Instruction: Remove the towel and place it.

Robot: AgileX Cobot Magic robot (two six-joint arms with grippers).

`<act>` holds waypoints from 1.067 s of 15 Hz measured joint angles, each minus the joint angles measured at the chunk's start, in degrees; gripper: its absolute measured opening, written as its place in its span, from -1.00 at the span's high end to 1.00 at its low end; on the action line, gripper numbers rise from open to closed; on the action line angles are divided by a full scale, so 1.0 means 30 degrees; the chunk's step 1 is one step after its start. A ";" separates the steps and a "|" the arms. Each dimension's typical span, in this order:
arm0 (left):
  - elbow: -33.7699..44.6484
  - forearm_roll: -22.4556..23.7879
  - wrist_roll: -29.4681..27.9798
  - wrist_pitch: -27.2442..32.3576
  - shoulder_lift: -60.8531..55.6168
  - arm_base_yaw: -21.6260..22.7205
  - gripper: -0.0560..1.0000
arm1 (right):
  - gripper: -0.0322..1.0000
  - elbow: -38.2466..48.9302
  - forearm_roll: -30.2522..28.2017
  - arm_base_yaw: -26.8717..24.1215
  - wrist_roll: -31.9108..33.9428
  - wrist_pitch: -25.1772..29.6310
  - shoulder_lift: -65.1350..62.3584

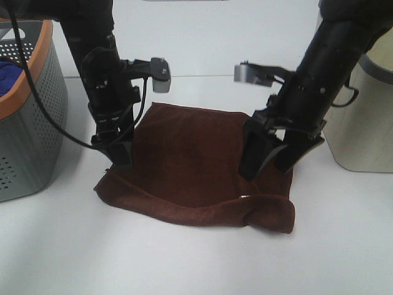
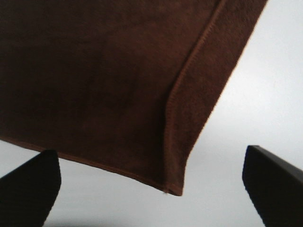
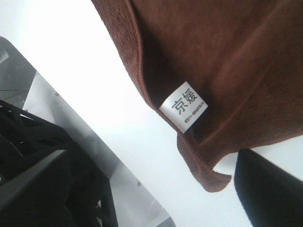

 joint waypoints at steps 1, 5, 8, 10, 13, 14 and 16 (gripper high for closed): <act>-0.0668 -0.0057 -0.0668 0.0000 -0.0115 0.0000 -0.97 | -0.83 -0.0955 -0.0286 0.0000 0.0019 0.0344 -0.0516; -0.3915 0.0095 -0.5787 0.0019 -0.1241 -0.0019 -0.97 | -0.83 -0.6035 -0.1547 0.0000 0.1089 0.0497 -0.1432; -0.5978 0.0630 -0.8919 0.0057 -0.2521 0.0038 -0.97 | -0.83 -1.0466 -0.4049 -0.0210 0.4622 0.0573 -0.1509; -0.6436 0.1050 -1.1039 0.0057 -0.3591 0.0668 -0.97 | -0.82 -1.2681 -0.4947 -0.1451 0.6875 0.0592 -0.1547; -0.6436 0.1432 -1.4801 0.0095 -0.4832 0.3724 -0.97 | -0.82 -1.3426 -0.5252 -0.5309 0.8060 0.0592 -0.2005; -0.6283 0.1528 -1.5604 0.0095 -0.5233 0.5004 -0.97 | -0.82 -1.3197 -0.5405 -0.6551 0.8060 0.0592 -0.2273; -0.5367 0.1604 -1.6425 0.0095 -0.6379 0.7086 -0.97 | -0.81 -1.2013 -0.5577 -0.8537 0.7773 0.0592 -0.3151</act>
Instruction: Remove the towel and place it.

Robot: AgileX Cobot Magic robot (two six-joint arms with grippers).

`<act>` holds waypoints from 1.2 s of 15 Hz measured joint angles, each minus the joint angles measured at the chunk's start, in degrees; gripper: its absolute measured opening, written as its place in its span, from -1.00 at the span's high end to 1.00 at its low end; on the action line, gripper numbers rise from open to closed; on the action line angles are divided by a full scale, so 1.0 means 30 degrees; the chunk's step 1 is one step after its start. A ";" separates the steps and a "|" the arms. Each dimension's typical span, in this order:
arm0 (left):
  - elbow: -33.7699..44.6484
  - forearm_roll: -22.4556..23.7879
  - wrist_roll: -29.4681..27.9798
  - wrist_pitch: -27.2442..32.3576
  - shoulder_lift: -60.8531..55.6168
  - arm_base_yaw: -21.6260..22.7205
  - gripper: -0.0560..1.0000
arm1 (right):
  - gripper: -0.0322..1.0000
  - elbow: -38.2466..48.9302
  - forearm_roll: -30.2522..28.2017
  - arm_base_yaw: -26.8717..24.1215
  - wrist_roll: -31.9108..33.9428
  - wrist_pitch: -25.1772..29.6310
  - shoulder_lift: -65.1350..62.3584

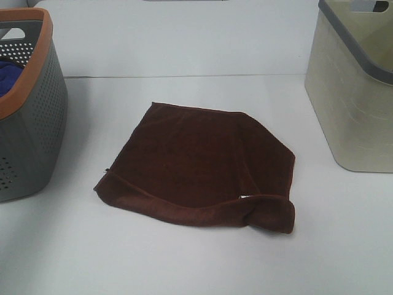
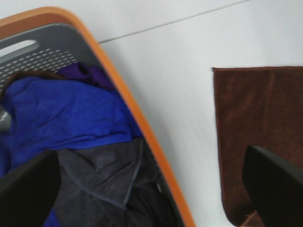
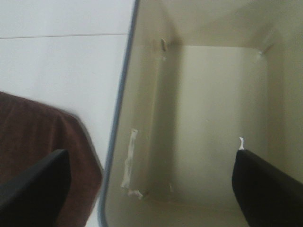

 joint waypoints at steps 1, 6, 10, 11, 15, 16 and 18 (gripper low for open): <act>0.0764 0.0000 0.0000 -0.0019 -0.0688 0.0783 -0.97 | -0.81 0.0993 -0.0172 -0.0458 -0.0401 0.0000 -0.0668; 0.8384 0.0057 -0.0554 -0.0019 -0.7047 0.1585 -0.97 | -0.81 0.8480 -0.0344 -0.0592 -0.0917 0.0000 -0.7066; 1.5107 0.0936 -0.1528 -0.1451 -1.4076 0.1585 -0.97 | -0.81 1.4190 -0.0076 -0.0592 -0.1566 0.0000 -1.3197; 1.6291 0.1394 -0.1814 -0.1719 -1.5756 0.1585 -0.97 | -0.81 1.5604 -0.0076 -0.0592 -0.1700 0.0000 -1.4458; 1.8908 0.3438 -0.2712 -0.1719 -2.1028 0.1585 -0.98 | -0.81 2.1601 -0.0057 0.1070 -0.1757 -0.0344 -1.9347; 1.9175 0.3457 -0.2750 -0.1738 -2.2040 0.1585 -0.98 | -0.81 2.2555 -0.0057 0.1146 -0.1757 -0.0649 -2.0932; 1.9901 0.3495 -0.2769 -0.1738 -2.3816 0.1585 -0.98 | -0.81 2.3835 -0.0076 0.1146 -0.1757 -0.0840 -2.3778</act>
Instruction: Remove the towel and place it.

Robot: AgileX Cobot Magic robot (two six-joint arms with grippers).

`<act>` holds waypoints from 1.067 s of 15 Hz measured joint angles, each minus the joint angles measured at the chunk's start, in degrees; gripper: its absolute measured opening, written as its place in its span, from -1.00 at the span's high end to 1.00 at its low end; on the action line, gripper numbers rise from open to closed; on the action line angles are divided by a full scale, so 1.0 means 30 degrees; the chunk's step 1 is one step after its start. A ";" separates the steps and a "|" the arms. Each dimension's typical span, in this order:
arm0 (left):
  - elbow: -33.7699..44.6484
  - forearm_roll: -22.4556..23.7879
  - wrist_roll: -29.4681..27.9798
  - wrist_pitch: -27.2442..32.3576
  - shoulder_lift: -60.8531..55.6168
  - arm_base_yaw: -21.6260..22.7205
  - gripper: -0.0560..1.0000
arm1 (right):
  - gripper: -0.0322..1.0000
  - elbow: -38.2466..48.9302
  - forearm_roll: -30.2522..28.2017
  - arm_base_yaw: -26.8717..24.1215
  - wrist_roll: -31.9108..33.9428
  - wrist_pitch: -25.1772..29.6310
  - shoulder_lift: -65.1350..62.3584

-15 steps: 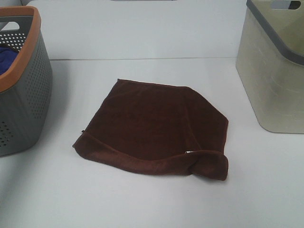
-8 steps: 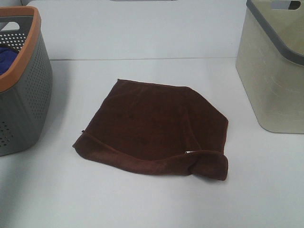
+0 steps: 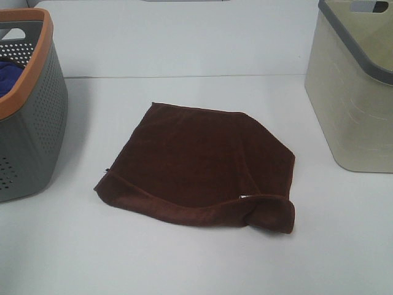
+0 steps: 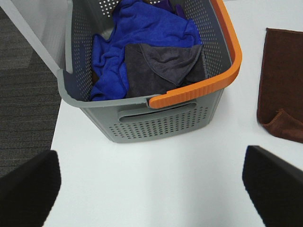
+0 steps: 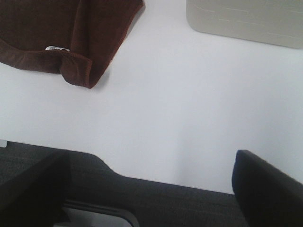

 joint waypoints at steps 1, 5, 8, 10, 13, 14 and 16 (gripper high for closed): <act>0.0573 0.0000 0.0000 0.0057 -0.0783 0.0000 -0.98 | -0.81 0.0497 0.0000 0.0000 0.0000 0.0057 -0.1490; 0.2941 0.0057 0.0134 0.0630 -0.4183 0.0000 -0.98 | -0.81 0.1222 -0.0191 0.0000 -0.0095 0.0783 -0.6474; 0.4526 0.0191 0.0210 0.0649 -0.6952 0.0000 -0.98 | -0.81 0.1547 -0.0707 0.0000 -0.0115 0.0859 -0.9339; 0.5500 0.0267 0.0210 0.0649 -0.8766 0.0000 -0.98 | -0.81 0.1967 -0.0879 0.0000 -0.0115 0.0859 -0.9568; 0.7086 -0.0248 0.0267 0.0688 -1.0943 0.0000 -0.98 | -0.81 0.2215 -0.1203 0.0019 -0.0134 0.0879 -0.9568; 0.7448 -0.0611 0.0497 0.0802 -1.1020 0.0000 -0.98 | -0.81 0.2273 -0.1280 0.0019 -0.0134 0.0879 -0.9568; 0.7697 -0.1509 0.1375 0.0382 -1.1020 0.0000 -0.98 | -0.81 0.2483 -0.1394 0.0019 -0.0095 0.0859 -0.9568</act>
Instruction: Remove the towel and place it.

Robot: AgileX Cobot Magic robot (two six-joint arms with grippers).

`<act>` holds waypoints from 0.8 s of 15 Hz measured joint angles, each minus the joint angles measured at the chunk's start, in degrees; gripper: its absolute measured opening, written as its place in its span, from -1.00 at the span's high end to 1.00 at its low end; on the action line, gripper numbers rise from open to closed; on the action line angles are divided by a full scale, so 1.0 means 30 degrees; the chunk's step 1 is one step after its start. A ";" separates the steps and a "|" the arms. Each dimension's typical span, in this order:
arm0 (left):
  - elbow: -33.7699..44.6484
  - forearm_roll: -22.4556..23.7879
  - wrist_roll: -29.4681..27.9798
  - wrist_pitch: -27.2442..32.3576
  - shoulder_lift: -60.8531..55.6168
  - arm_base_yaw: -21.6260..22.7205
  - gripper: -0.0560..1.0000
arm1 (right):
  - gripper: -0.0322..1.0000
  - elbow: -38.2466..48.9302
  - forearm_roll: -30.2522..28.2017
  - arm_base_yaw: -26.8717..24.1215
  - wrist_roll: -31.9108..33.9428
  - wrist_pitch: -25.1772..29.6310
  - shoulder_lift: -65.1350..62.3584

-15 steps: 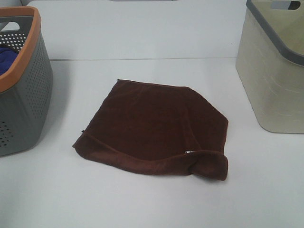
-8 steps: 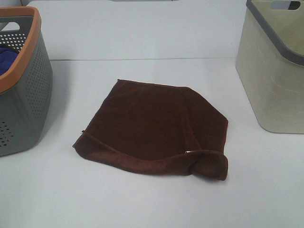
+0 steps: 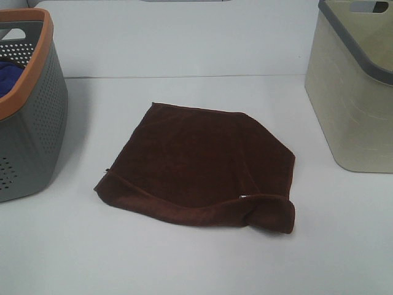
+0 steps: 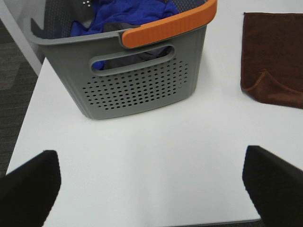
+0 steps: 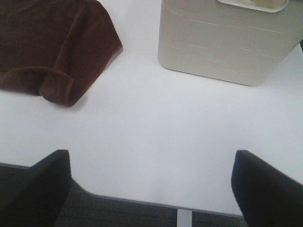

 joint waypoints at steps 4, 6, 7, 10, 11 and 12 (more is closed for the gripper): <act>0.0554 -0.0764 0.0611 -0.1337 -0.0019 0.0000 -0.98 | -0.81 0.0172 -0.0286 0.0000 0.0153 -0.0095 0.0000; 0.0688 -0.1012 0.0611 -0.1719 -0.0019 0.0000 -0.98 | -0.81 0.0649 -0.0306 0.0000 0.0668 -0.0458 0.0000; 0.0688 -0.1050 0.0592 -0.1738 -0.0019 0.0000 -0.98 | -0.81 0.0649 -0.0286 0.0000 0.0688 -0.0497 0.0000; 0.0688 -0.1089 0.0554 -0.1776 -0.0019 0.0000 -0.98 | -0.81 0.0649 -0.0248 0.0000 0.0688 -0.0497 0.0000; 0.0688 -0.1089 0.0554 -0.1776 -0.0019 0.0000 -0.98 | -0.81 0.0649 -0.0229 0.0000 0.0688 -0.0497 0.0000; 0.0688 -0.1089 0.0554 -0.1795 -0.0019 0.0000 -0.98 | -0.81 0.0649 -0.0153 0.0000 0.0688 -0.0497 0.0000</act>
